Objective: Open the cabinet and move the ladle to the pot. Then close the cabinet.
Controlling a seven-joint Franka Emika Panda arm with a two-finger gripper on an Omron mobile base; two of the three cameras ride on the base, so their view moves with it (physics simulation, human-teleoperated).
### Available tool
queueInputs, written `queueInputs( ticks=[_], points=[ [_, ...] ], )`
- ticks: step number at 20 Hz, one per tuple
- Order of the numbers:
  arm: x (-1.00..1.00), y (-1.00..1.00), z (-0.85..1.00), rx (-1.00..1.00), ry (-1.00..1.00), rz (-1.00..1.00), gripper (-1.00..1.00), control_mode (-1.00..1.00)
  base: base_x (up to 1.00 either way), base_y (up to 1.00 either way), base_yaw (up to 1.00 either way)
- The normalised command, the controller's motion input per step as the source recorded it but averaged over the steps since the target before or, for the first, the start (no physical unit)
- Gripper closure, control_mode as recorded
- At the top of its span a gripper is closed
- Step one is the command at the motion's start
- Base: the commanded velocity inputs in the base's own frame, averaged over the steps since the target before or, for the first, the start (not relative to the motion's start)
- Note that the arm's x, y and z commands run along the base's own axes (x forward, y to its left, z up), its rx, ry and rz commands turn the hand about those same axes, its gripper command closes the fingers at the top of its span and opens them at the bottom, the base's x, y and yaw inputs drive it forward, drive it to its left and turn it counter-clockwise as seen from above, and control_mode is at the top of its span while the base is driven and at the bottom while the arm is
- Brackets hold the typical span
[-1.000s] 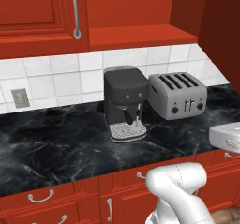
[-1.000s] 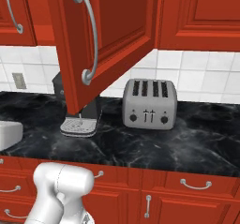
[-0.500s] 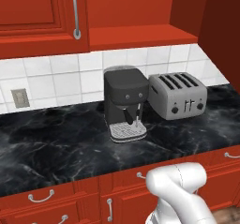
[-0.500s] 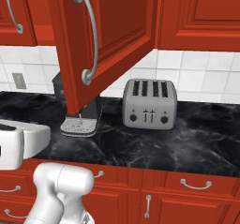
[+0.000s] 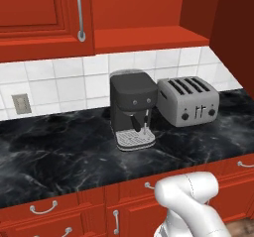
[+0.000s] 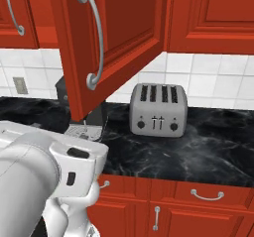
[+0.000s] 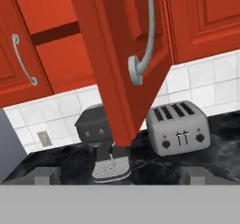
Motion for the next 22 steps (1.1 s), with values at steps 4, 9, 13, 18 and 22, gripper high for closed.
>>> queueInputs(
  ticks=[4,9,13,18,22],
  points=[
    [0.40,-0.89,0.00,0.19,-0.07,0.05,-1.00,-1.00,0.00,0.00,0.00],
    [0.64,-0.70,0.00,0.25,-0.03,0.07,-1.00,-1.00,0.00,0.00,0.00],
    [0.92,-0.43,0.00,0.25,-0.04,0.07,-1.00,-1.00,0.00,0.00,0.00],
    [1.00,-0.30,0.00,0.27,-0.02,0.06,-1.00,-1.00,0.00,0.00,0.00],
    [0.99,-0.22,0.00,0.29,0.00,0.06,-1.00,-1.00,0.00,0.00,0.00]
  ],
)
